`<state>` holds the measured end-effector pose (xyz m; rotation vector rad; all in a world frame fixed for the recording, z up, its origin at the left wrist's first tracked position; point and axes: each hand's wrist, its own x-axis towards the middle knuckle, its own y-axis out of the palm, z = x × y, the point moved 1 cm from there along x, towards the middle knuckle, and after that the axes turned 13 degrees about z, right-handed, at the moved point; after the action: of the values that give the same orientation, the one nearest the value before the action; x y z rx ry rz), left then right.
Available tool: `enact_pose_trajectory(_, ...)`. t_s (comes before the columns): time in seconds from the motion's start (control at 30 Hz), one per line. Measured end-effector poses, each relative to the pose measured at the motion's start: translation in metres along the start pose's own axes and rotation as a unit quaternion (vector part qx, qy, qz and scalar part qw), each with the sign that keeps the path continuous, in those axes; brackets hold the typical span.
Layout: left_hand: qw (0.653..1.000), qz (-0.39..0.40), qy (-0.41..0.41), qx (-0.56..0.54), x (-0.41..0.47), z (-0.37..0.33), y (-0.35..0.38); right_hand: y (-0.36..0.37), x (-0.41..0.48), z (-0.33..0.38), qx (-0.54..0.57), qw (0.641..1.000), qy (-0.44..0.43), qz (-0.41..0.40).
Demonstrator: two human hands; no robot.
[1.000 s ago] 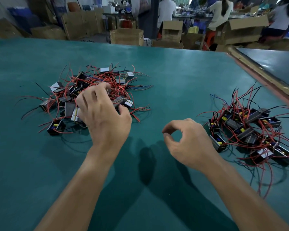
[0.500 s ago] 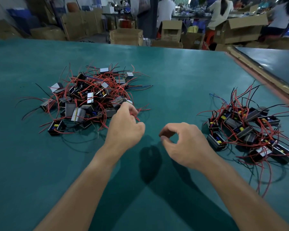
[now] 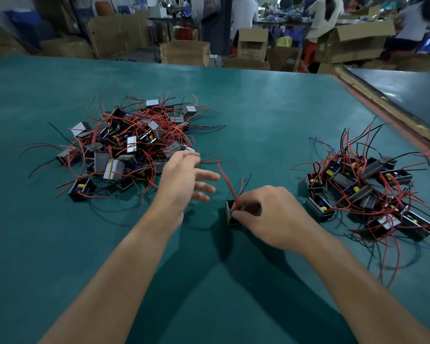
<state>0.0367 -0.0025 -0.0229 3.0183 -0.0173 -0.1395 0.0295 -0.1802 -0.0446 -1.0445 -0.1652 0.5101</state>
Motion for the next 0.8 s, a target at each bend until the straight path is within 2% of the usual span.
enact_pose_trajectory(0.1,0.999,-0.036,-0.034,-0.004,0.006,0.005,-0.007,-0.002,0.001,-0.003,0.013,0.999,0.013,-0.035)
enact_pose_trajectory(0.23,0.998,-0.020,-0.066,-0.007,0.012,0.013,-0.003,-0.004,0.001,-0.004,-0.004,0.998,0.024,-0.065)
enact_pose_trajectory(0.4,0.996,-0.028,-0.068,-0.052,0.014,0.014,-0.004,-0.006,0.002,-0.009,0.012,0.996,0.048,-0.077)
enact_pose_trajectory(0.47,0.996,-0.056,-0.067,0.001,0.013,0.012,-0.004,-0.005,0.002,-0.008,0.009,0.996,0.046,-0.075)
enact_pose_trajectory(0.53,0.990,-0.066,-0.048,0.114,0.010,0.010,-0.002,-0.003,0.002,-0.007,0.005,0.997,0.042,-0.071)
enact_pose_trajectory(0.6,0.959,-0.071,-0.006,0.276,0.003,0.010,0.001,-0.003,0.001,-0.006,0.006,0.997,0.036,-0.061)
enact_pose_trajectory(0.67,0.899,-0.116,0.062,0.418,-0.007,0.008,0.002,-0.003,0.001,-0.004,0.004,0.998,0.030,-0.050)
enact_pose_trajectory(0.73,0.836,-0.167,0.106,0.512,-0.013,0.002,-0.005,-0.003,0.001,-0.005,0.003,0.999,0.026,-0.047)
enact_pose_trajectory(0.77,0.814,-0.165,0.080,0.552,-0.014,0.000,-0.010,-0.003,0.001,-0.006,0.003,0.999,0.023,-0.048)
enact_pose_trajectory(0.8,0.795,-0.141,0.019,0.589,-0.014,0.000,-0.015,-0.003,0.001,-0.005,0.003,0.999,0.018,-0.050)
